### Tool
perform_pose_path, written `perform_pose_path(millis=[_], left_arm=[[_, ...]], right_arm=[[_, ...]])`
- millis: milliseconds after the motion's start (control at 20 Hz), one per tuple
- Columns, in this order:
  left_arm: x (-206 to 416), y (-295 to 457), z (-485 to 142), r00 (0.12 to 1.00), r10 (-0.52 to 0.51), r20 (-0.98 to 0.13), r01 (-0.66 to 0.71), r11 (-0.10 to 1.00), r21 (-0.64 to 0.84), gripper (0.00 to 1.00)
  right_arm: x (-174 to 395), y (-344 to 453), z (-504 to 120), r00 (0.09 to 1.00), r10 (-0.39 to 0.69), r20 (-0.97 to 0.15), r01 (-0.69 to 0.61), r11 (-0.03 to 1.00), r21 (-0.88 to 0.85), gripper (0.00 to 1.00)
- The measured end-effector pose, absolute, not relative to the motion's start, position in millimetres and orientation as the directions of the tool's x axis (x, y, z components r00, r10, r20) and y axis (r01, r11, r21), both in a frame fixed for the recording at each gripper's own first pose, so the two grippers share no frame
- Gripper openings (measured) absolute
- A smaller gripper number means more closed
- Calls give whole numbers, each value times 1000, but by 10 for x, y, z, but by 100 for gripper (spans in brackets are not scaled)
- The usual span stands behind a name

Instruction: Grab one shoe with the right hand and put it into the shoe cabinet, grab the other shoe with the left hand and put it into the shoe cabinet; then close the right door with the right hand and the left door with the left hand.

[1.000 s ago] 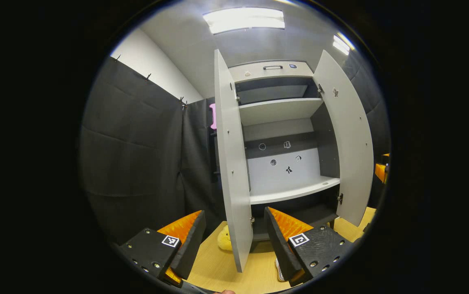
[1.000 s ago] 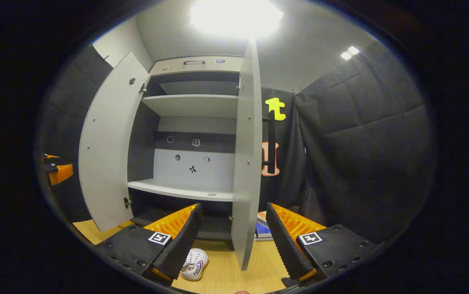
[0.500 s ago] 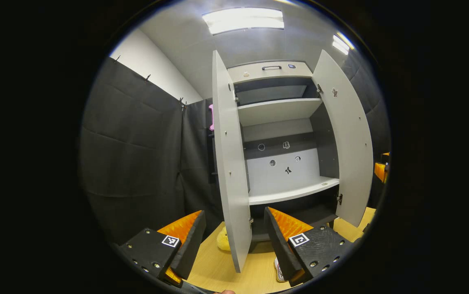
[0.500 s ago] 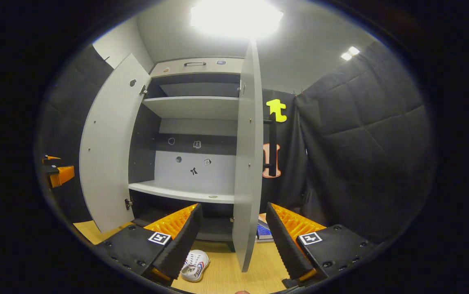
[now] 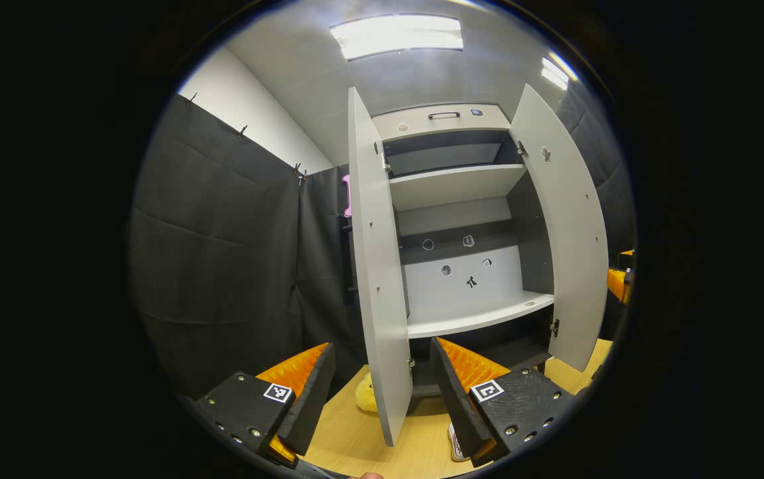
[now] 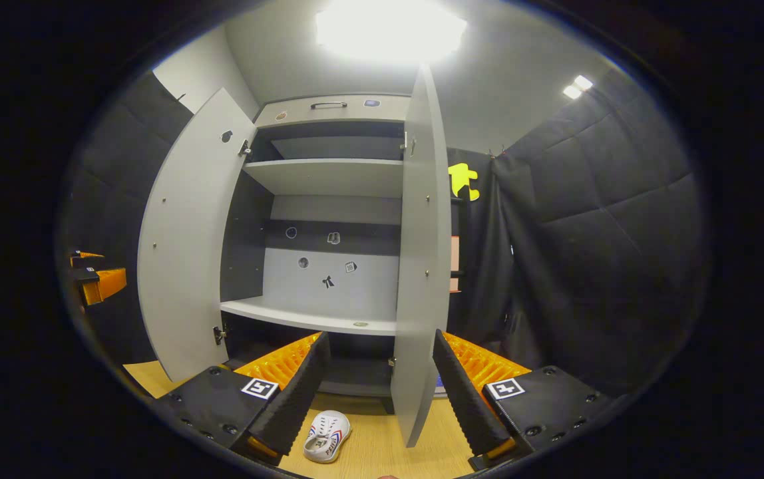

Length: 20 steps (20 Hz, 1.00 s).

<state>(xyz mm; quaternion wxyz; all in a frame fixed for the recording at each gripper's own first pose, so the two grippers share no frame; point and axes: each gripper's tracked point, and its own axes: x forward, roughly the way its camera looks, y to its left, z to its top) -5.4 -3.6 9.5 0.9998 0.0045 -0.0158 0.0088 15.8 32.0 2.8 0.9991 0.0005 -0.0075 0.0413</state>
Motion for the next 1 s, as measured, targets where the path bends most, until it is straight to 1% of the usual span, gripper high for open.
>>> perform_pose_path(millis=[400,750,1000], left_arm=[[-95,29,116,997,77,26,-78,997,12,78],[-80,96,106,988,153,18,-154,988,29,78],[-66,148,73,979,205,3,-205,978,44,78]], right_arm=[[537,908,-337,975,208,-75,-209,978,0,98],[1010,1303,-1008,934,272,-232,-275,961,20,97],[1255,1505,-1608,881,301,-365,-307,951,45,98]])
